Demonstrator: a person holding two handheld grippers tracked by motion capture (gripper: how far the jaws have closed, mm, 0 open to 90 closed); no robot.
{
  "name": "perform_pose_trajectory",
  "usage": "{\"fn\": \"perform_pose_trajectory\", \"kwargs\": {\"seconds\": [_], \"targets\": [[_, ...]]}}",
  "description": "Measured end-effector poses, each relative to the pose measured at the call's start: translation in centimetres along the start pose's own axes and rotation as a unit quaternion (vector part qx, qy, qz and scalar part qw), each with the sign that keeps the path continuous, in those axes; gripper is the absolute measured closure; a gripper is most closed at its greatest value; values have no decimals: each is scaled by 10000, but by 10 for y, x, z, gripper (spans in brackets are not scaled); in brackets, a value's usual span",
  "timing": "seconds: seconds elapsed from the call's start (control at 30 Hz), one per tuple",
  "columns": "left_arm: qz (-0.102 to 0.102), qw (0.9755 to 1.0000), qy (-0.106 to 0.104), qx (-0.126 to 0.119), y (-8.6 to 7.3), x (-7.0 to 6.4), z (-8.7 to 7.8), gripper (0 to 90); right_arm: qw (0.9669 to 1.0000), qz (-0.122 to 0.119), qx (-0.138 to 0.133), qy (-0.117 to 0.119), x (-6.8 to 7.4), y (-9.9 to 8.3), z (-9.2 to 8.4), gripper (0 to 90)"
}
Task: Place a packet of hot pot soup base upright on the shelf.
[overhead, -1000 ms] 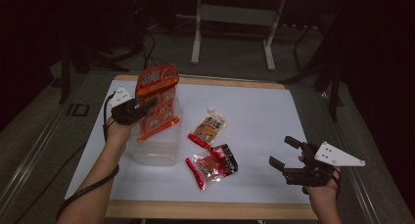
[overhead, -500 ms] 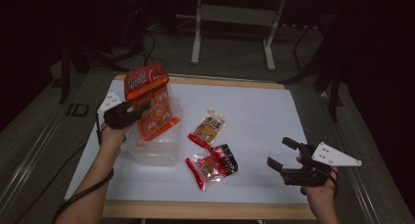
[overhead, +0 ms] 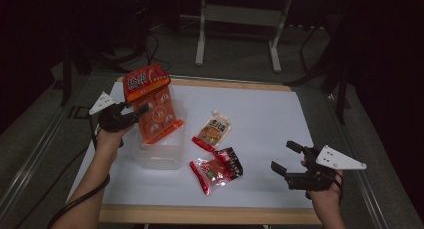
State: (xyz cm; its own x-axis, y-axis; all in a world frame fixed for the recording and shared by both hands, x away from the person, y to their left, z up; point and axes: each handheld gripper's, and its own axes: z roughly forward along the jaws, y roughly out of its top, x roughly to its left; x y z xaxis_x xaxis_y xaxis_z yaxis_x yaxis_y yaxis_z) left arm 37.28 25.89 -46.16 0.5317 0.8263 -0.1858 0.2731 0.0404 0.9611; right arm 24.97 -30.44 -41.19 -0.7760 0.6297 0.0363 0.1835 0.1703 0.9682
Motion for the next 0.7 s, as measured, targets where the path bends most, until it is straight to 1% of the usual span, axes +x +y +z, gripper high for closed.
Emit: {"fn": "perform_pose_trajectory", "kwargs": {"seconds": [0.03,0.1,0.13,0.17,0.2,0.23,0.3,0.33,0.4,0.5,0.53,0.57,0.6,0.63,0.67,0.7], "targets": [[30,10000,13,50,1,-1,-2,347,10000,6,-1,11,0,0,0,120],[30,10000,18,40,2,-4,-6,280,10000,-9,2,3,0,0,1,120],[-5,10000,6,17,3,-6,-9,239,10000,-4,2,10,0,0,1,120],[31,10000,-55,43,3,-6,-11,193,10000,0,12,16,1,0,1,120],[47,9999,-3,90,3,-8,-13,136,10000,-2,22,18,1,0,2,120],[59,9999,12,120,4,-9,-15,124,10000,-17,37,16,1,0,3,120],[80,9999,-11,128,3,-13,-20,70,10000,-18,51,34,2,0,5,121],[106,9999,29,93,3,-14,-23,60,10000,-12,63,40,3,-1,5,140],[64,10000,15,-9,2,-17,-30,19,9999,-49,105,32,3,-1,7,139],[74,9999,60,-54,3,-23,-41,18,9999,-42,106,36,4,-2,9,139],[74,9999,60,-54,3,-23,-41,18,9999,-42,106,36,4,-2,9,139],[167,9998,103,-43,4,-27,-46,18,9999,-55,106,44,4,-2,10,139],[214,9996,147,-62,4,-29,-49,18,9999,-71,125,47,5,-2,11,139],[219,9996,181,-50,5,-32,-52,18,9999,-64,122,56,5,-2,11,140],[231,9995,187,-44,6,-33,-54,18,9999,-74,124,66,5,-2,12,141],[216,9996,145,-115,7,-35,-58,18,9999,-84,126,72,5,-2,12,144]]}}
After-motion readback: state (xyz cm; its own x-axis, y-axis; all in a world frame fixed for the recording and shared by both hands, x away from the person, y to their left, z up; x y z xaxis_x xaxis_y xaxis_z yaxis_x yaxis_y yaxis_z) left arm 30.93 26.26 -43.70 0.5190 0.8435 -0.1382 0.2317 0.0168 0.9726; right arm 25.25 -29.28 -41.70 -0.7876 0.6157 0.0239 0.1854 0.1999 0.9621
